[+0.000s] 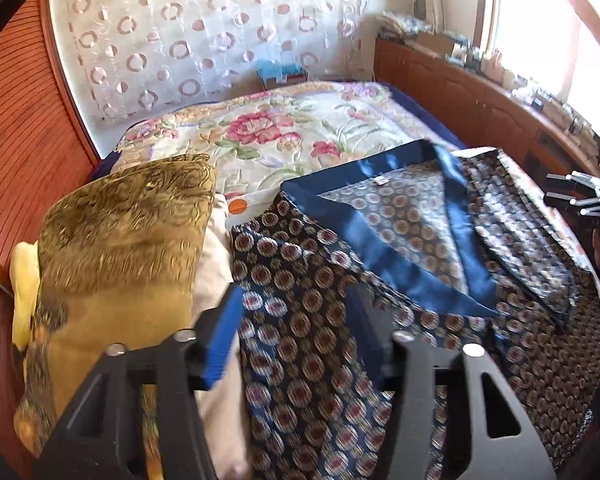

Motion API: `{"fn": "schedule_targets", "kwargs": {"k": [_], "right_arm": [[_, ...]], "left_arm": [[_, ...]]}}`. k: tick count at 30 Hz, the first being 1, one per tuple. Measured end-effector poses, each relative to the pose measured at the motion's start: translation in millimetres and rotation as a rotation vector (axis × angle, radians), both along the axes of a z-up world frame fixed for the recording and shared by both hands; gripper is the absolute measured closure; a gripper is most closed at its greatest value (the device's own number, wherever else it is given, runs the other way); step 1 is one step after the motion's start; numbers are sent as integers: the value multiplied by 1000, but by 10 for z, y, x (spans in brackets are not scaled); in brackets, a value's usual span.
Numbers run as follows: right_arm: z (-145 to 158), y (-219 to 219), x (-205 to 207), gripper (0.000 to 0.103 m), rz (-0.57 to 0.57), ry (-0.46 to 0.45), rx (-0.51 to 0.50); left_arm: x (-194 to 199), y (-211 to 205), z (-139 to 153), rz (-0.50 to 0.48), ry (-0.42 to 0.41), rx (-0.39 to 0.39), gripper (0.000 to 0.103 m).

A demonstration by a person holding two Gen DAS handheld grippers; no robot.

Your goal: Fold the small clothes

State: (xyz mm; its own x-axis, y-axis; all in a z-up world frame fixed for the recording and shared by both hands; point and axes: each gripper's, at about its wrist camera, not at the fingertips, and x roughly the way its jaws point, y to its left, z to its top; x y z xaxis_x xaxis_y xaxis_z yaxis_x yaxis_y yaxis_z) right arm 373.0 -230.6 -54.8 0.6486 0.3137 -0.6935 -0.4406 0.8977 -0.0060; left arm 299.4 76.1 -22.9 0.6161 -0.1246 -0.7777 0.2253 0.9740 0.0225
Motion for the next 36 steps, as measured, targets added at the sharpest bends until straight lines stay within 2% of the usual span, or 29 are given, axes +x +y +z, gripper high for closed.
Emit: {"fn": "schedule_targets", "kwargs": {"k": [3,8,14,19,26,31,36], "right_arm": [[-108,-24,209,32,-14,17,-5],[-259,-4,469,32,-12,50,-16],[-326,35,629,32,10,67,-15],[-365,68,673,32,30,57,-32],[-369,71,675,32,43,49,-47],[-381,62,658,32,43,43,-42],[-370,50,678,32,48,58,-42]], "left_arm": [[229,-27,-85,4,35,47,64],[519,-131,-225,-2,86,169,64],[700,-168,-392,7,146,239,64],[740,-184,-460,19,164,243,64],[780,-166,-456,47,150,186,64],[779,-155,-477,47,142,168,75],[755,-184,-491,34,138,151,94]]}}
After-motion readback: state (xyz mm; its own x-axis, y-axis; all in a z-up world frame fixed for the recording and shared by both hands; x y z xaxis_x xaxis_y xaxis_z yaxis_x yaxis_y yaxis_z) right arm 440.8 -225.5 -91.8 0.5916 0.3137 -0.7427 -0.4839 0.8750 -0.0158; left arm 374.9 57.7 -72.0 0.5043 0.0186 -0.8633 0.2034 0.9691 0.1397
